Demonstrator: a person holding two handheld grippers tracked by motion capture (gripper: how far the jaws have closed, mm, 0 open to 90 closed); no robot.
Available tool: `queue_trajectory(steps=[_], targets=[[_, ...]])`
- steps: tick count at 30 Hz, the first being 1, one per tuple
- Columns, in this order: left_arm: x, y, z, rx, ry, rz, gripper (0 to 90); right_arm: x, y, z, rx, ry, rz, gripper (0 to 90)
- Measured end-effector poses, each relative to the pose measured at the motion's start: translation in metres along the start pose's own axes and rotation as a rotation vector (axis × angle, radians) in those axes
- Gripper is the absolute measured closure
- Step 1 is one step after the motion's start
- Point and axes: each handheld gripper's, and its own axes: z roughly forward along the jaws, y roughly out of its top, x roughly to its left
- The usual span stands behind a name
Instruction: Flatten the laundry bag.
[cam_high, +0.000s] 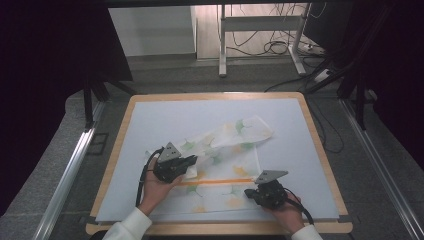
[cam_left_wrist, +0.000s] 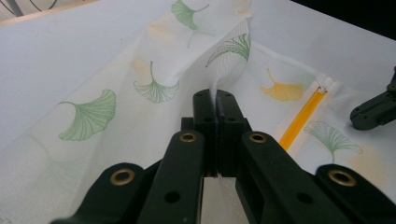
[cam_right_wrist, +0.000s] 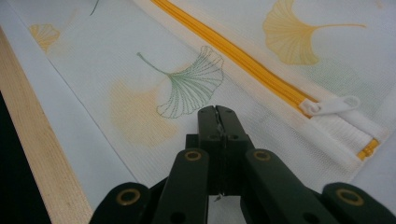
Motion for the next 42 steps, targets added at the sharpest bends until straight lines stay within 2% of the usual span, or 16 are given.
queue_trajectory(steps=[15,21,22,33,40,42], targets=[[0.016,0.004,0.005,0.004,0.019,-0.018,89.6,-0.001,0.0,0.0,-0.001,0.005,0.003,88.9],[0.026,0.005,0.007,-0.001,0.007,-0.057,89.5,-0.001,0.0,0.0,0.001,0.007,0.002,88.9],[0.033,0.005,0.008,-0.008,-0.019,-0.102,89.5,-0.001,0.0,0.0,0.001,0.008,0.004,88.9],[0.049,0.003,0.01,0.006,0.037,-0.107,89.6,-0.001,0.0,0.0,-0.002,0.009,0.013,88.9],[0.056,0.009,0.013,-0.001,0.038,-0.124,89.5,0.0,0.0,0.0,-0.003,0.001,0.002,88.9],[0.059,0.009,0.014,-0.009,0.025,-0.159,89.6,0.0,0.0,0.0,-0.003,0.002,0.002,88.9]])
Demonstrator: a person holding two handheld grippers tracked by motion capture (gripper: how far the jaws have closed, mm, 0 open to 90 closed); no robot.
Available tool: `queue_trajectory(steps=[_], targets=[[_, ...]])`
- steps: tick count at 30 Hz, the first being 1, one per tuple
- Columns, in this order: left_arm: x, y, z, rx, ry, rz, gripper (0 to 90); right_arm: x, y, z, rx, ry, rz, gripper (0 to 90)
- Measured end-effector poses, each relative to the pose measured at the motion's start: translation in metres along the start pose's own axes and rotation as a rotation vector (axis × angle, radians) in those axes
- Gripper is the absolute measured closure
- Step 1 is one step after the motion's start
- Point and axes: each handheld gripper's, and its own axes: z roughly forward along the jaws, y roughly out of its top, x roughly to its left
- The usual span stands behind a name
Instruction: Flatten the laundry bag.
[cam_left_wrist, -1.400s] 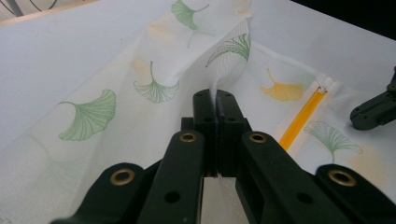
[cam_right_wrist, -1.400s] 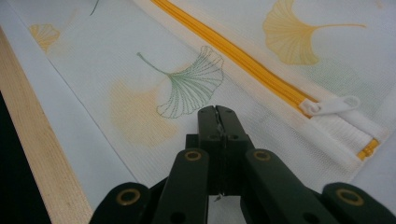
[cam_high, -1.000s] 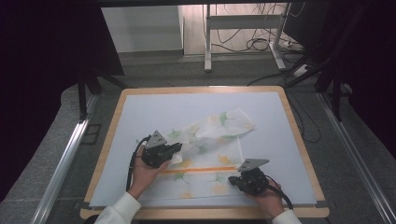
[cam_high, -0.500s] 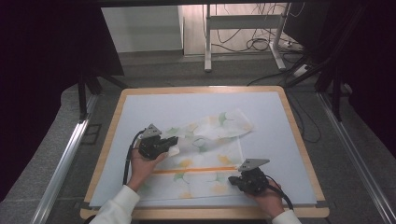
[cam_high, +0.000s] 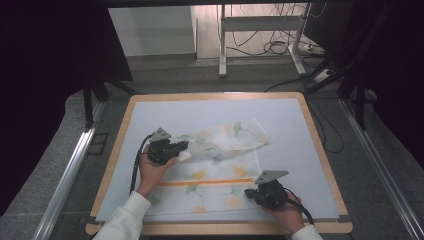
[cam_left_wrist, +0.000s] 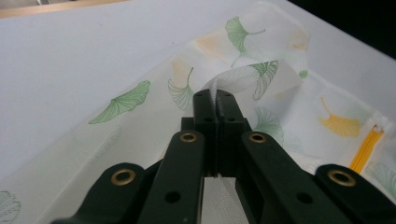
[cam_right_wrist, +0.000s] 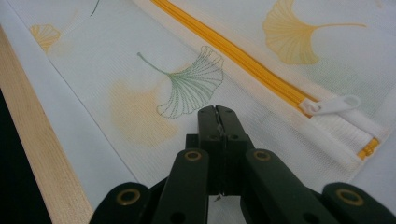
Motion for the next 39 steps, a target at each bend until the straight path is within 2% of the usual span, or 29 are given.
queue_trajectory(steps=[3,6,8,11,15,20,22,26,37,39], targets=[[0.004,-0.001,0.003,0.007,0.006,-0.007,89.6,0.0,0.0,0.0,0.001,0.002,0.003,88.9],[0.012,-0.002,0.006,0.016,0.008,-0.033,89.6,0.0,0.0,0.0,0.0,0.003,0.005,88.9],[0.014,-0.001,0.006,0.02,0.012,-0.031,89.5,0.0,0.0,0.0,-0.001,0.003,0.006,88.9],[0.018,0.005,0.006,0.028,0.032,-0.014,89.6,-0.001,0.0,0.0,-0.002,0.005,0.009,88.9],[0.022,0.011,0.005,0.029,0.045,-0.018,89.5,-0.001,0.0,0.0,-0.002,0.008,0.009,88.9],[0.031,0.021,0.005,0.031,0.053,-0.04,89.5,-0.001,-0.001,0.0,-0.004,0.009,0.01,88.9],[0.034,0.023,0.006,0.033,0.063,-0.036,89.5,-0.002,-0.001,0.0,-0.003,0.012,0.011,88.9],[0.04,0.029,0.009,0.022,0.068,-0.074,89.6,-0.002,0.0,0.0,-0.002,0.013,0.002,88.9],[0.055,0.039,0.02,0.051,0.115,-0.078,89.7,-0.002,-0.001,0.0,-0.004,0.013,0.007,88.9],[0.06,0.039,0.024,0.046,0.117,-0.096,89.7,-0.002,-0.001,0.0,-0.004,0.016,0.007,88.9]])
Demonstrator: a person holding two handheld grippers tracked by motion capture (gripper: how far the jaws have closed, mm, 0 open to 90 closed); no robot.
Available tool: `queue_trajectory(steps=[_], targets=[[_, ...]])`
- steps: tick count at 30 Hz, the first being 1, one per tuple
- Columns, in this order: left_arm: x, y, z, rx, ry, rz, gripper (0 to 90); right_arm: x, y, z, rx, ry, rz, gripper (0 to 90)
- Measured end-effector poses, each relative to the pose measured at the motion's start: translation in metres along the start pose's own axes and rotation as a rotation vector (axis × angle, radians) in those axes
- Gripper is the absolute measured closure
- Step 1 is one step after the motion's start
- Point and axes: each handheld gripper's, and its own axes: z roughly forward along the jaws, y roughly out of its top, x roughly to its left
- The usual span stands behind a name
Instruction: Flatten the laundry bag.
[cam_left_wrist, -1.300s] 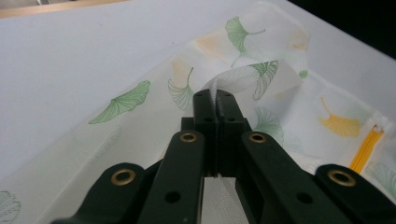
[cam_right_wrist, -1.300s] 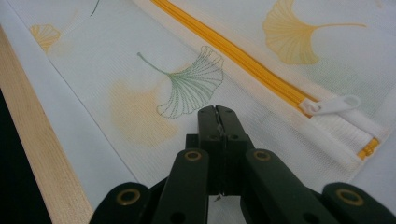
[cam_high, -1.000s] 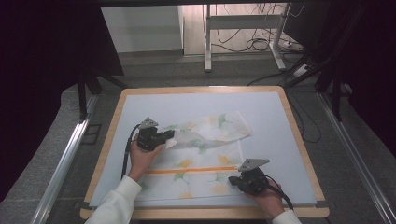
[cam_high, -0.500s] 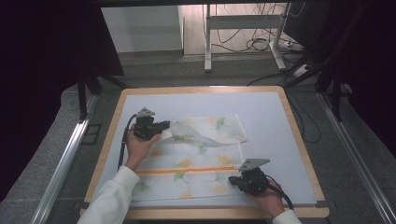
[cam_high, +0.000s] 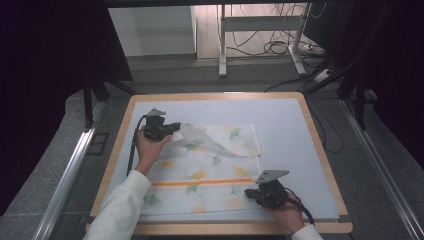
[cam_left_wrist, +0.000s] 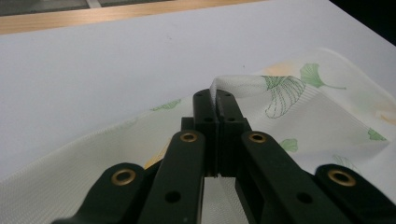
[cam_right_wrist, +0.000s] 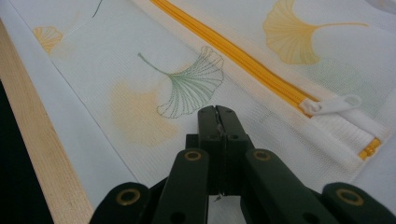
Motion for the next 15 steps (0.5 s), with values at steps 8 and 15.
queue_trajectory(steps=[8,15], targets=[[0.011,0.001,0.003,0.001,0.028,-0.026,89.6,-0.001,0.0,0.0,-0.002,0.003,0.0,88.9],[0.023,-0.001,0.008,0.002,0.052,-0.054,89.6,-0.001,0.0,0.0,-0.003,0.003,0.0,88.9]])
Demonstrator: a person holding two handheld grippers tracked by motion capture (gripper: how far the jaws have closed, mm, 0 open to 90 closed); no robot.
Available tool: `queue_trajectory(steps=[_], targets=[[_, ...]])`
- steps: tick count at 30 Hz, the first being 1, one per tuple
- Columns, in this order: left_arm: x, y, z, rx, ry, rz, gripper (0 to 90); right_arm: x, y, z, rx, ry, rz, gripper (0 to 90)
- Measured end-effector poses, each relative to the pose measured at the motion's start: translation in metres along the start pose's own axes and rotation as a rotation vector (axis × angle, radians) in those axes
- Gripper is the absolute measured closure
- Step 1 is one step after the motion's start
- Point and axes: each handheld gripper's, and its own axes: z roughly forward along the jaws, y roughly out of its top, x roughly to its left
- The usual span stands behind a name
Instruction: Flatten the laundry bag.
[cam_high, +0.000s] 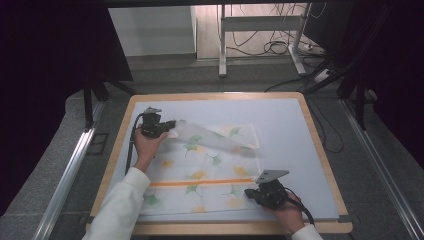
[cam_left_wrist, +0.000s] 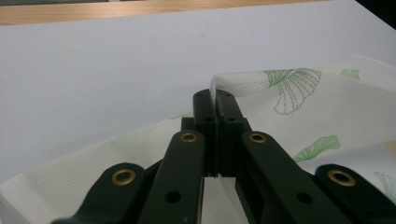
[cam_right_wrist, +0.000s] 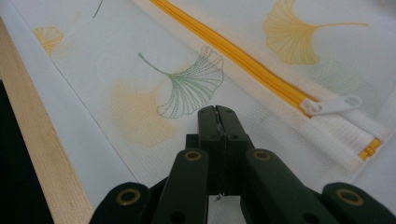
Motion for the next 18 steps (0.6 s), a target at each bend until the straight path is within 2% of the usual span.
queue_trajectory(steps=[5,18], targets=[[0.004,0.0,0.001,-0.004,0.005,-0.014,89.6,-0.001,0.0,0.0,-0.001,0.003,-0.001,88.9],[0.017,0.009,0.002,-0.021,0.034,-0.007,89.6,-0.001,0.0,0.0,-0.001,0.006,0.0,88.9]])
